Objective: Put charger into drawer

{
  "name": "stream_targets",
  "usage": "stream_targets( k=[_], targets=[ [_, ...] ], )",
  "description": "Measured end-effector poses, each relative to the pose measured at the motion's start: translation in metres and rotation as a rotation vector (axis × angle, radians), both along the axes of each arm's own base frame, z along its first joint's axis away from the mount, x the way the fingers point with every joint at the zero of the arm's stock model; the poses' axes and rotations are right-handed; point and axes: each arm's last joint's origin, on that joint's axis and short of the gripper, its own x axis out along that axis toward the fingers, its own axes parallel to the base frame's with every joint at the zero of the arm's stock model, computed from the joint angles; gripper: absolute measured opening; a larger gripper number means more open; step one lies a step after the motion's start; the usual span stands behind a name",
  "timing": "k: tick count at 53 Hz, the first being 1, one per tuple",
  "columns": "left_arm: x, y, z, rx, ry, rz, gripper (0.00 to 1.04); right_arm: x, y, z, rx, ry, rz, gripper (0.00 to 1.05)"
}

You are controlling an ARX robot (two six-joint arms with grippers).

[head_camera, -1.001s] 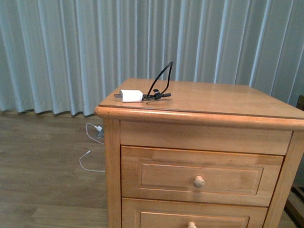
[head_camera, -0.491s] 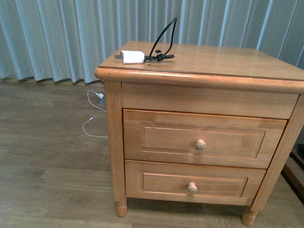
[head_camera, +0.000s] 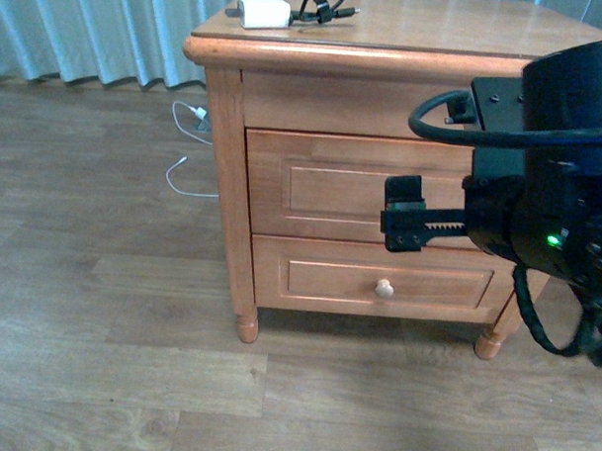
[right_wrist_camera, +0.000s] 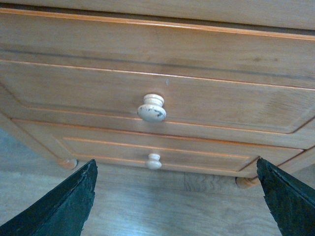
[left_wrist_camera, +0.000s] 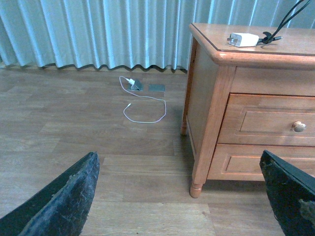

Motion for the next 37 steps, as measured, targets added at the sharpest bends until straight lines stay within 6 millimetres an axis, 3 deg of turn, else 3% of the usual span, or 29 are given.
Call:
stream_targets(
  k=[15,37],
  targets=[
    [0.0,0.0,0.0,0.0,0.0,0.0,0.99,0.041,0.013,-0.029,-0.001,0.004,-0.042,0.97],
    [0.0,0.0,0.0,0.0,0.0,0.0,0.99,0.062,0.019,-0.031,0.013,-0.016,-0.053,0.97]
  ],
)
